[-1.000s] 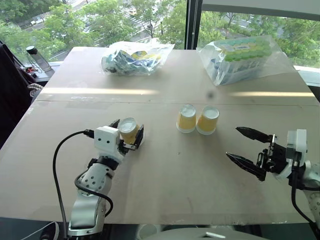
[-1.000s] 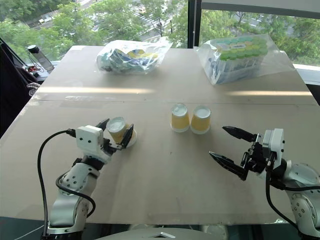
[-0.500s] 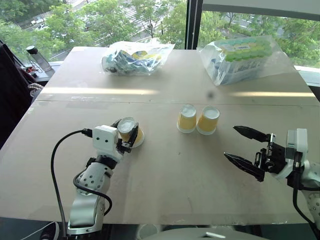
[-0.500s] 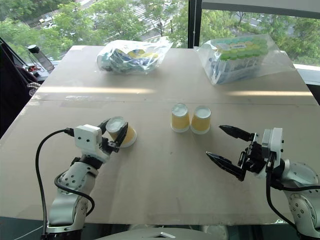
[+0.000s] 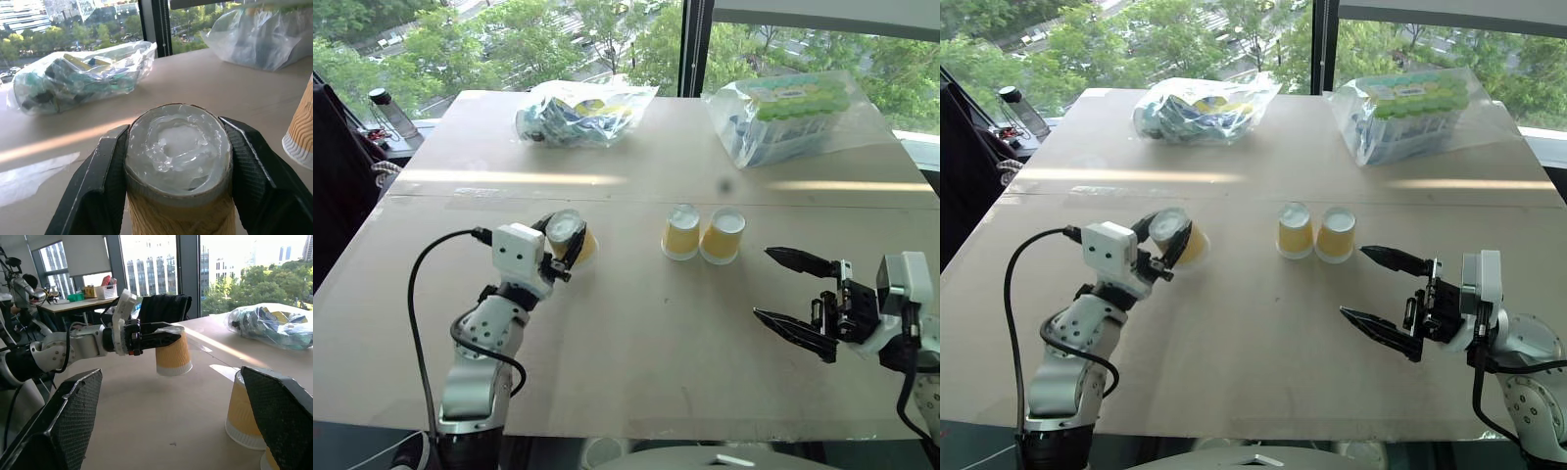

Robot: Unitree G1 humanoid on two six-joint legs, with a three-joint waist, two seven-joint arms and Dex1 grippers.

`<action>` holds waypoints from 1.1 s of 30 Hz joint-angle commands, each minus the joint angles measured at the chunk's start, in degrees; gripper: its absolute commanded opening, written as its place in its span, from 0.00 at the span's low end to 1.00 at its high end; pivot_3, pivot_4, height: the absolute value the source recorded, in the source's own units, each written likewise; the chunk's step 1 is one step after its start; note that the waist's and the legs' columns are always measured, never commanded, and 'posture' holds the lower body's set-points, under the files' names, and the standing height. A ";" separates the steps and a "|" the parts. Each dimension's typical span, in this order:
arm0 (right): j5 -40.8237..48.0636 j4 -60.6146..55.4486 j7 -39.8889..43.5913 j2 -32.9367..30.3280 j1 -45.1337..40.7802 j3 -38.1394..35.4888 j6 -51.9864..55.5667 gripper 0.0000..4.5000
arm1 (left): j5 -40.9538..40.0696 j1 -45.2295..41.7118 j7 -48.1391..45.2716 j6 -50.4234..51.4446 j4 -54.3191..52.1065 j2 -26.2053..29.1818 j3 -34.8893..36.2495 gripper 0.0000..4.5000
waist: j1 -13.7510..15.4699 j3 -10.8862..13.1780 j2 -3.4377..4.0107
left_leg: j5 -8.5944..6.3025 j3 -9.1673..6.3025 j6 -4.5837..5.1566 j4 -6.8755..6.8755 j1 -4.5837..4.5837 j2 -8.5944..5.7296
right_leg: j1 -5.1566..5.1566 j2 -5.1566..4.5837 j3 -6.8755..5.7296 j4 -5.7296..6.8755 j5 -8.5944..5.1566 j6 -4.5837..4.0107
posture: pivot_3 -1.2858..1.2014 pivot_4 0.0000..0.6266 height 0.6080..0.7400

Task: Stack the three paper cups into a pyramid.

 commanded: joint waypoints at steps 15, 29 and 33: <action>-7.45 0.24 -14.43 10.45 6.41 -5.32 -9.35 1.00 | -9.84 -46.88 -32.24 9.87 31.07 -2.46 -13.71 0.52 | -1.65 0.06 -0.06 | 0.03 0.01 -0.04 -0.02 -0.13 -0.13 | -0.06 0.02 0.08 -0.07 -0.01 0.05 | 0.52 0.24 1.00; -6.48 -4.44 -16.49 12.66 11.28 -5.41 -13.31 1.00 | -4.10 -50.55 -38.04 5.30 37.79 -5.05 -16.59 0.52 | -1.51 0.09 -0.04 | 0.03 -0.01 -0.04 0.00 -0.26 -0.10 | -0.30 0.08 0.15 0.14 -0.02 0.05 | 0.52 0.24 1.00; -5.86 -4.26 -15.94 12.07 11.51 -5.20 -13.46 1.00 | -3.49 -50.29 -37.93 4.61 38.05 -5.54 -16.45 0.52 | -1.50 0.09 -0.04 | 0.03 -0.04 -0.04 0.00 -0.26 -0.10 | -0.30 0.08 0.14 0.15 -0.02 0.05 | 0.52 0.24 1.00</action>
